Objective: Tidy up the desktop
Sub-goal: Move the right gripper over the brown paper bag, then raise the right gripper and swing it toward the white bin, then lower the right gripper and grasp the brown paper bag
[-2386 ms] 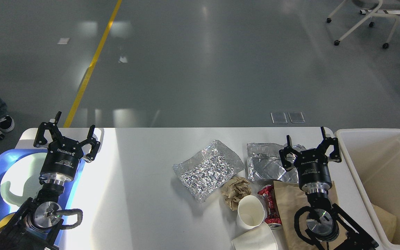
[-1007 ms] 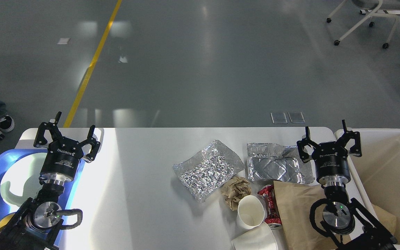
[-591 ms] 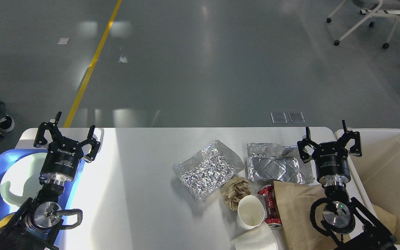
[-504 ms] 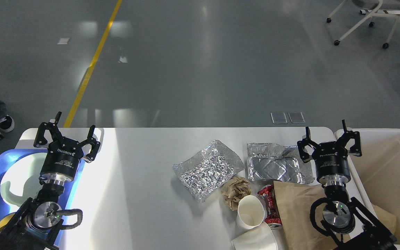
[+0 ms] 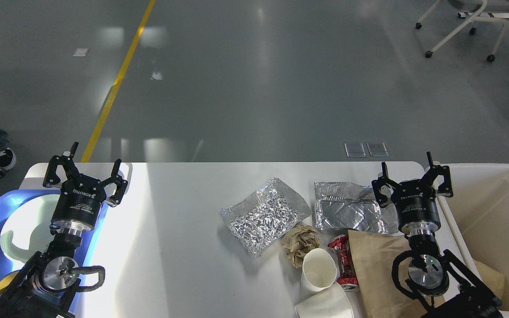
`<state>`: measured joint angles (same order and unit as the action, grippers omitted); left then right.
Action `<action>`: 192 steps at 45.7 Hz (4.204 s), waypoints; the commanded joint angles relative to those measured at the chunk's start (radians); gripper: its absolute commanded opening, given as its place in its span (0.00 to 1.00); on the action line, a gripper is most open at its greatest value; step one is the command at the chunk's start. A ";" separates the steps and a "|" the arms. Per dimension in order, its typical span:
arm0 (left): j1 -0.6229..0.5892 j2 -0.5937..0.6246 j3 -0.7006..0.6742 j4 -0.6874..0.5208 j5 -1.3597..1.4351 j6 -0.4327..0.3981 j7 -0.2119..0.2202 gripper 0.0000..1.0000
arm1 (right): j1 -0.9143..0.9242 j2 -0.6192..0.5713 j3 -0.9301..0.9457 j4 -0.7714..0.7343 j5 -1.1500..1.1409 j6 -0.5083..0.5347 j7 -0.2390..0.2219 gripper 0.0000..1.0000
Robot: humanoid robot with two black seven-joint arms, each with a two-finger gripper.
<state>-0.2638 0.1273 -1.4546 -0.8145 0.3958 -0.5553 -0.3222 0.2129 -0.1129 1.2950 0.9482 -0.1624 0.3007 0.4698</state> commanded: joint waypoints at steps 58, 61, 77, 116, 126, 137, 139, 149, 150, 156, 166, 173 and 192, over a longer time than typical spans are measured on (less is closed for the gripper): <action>0.000 0.000 0.000 0.000 0.000 0.000 0.000 0.97 | 1.315 -0.567 -1.982 0.006 -0.005 0.166 -0.063 1.00; 0.000 0.000 0.000 0.000 0.000 0.000 0.000 0.97 | 1.391 -0.516 -2.109 0.006 -0.005 0.202 -0.063 1.00; 0.000 0.000 0.000 0.000 0.000 0.000 0.000 0.97 | 1.769 -0.318 -2.438 0.188 -0.014 0.503 -0.105 1.00; 0.000 0.000 -0.001 0.000 0.000 0.000 0.000 0.97 | 2.237 -0.226 -2.534 0.702 0.083 0.480 -0.616 0.93; 0.000 0.000 0.000 0.000 0.000 0.000 -0.001 0.97 | 2.142 -0.255 -2.550 0.701 -0.009 0.469 -0.619 0.81; 0.000 0.000 0.000 0.000 0.000 0.000 -0.001 0.97 | 1.927 -0.389 -2.541 0.696 -0.144 0.338 -0.616 0.85; 0.000 0.000 0.000 0.000 0.000 0.000 0.000 0.97 | 1.898 -0.405 -2.537 0.696 -0.146 0.313 -0.611 0.85; -0.002 0.000 -0.001 0.000 0.000 0.000 0.000 0.97 | 1.709 -0.436 -2.544 0.679 -0.227 0.121 -0.565 0.85; 0.000 0.000 -0.001 0.000 0.000 0.000 0.000 0.97 | 1.689 -0.436 -2.544 0.676 -0.233 0.098 -0.560 0.85; 0.000 0.000 -0.001 0.000 0.000 0.000 0.000 0.97 | 1.584 -0.435 -2.544 0.655 -0.247 -0.046 -0.554 0.85; -0.002 0.000 -0.001 0.000 0.000 0.000 0.000 0.97 | 1.419 -0.415 -2.537 0.561 -0.327 -0.147 -0.406 0.84; 0.000 0.000 -0.001 0.000 0.000 0.000 0.000 0.97 | 1.338 -0.355 -2.534 0.460 -0.315 -0.155 -0.353 0.85; 0.000 0.000 -0.001 0.000 0.000 0.000 0.000 0.97 | 1.129 -0.214 -2.524 0.270 -0.221 -0.253 -0.375 0.87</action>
<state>-0.2644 0.1273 -1.4558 -0.8145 0.3958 -0.5552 -0.3220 1.3525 -0.3336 -1.2286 1.2273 -0.3875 0.0620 0.0972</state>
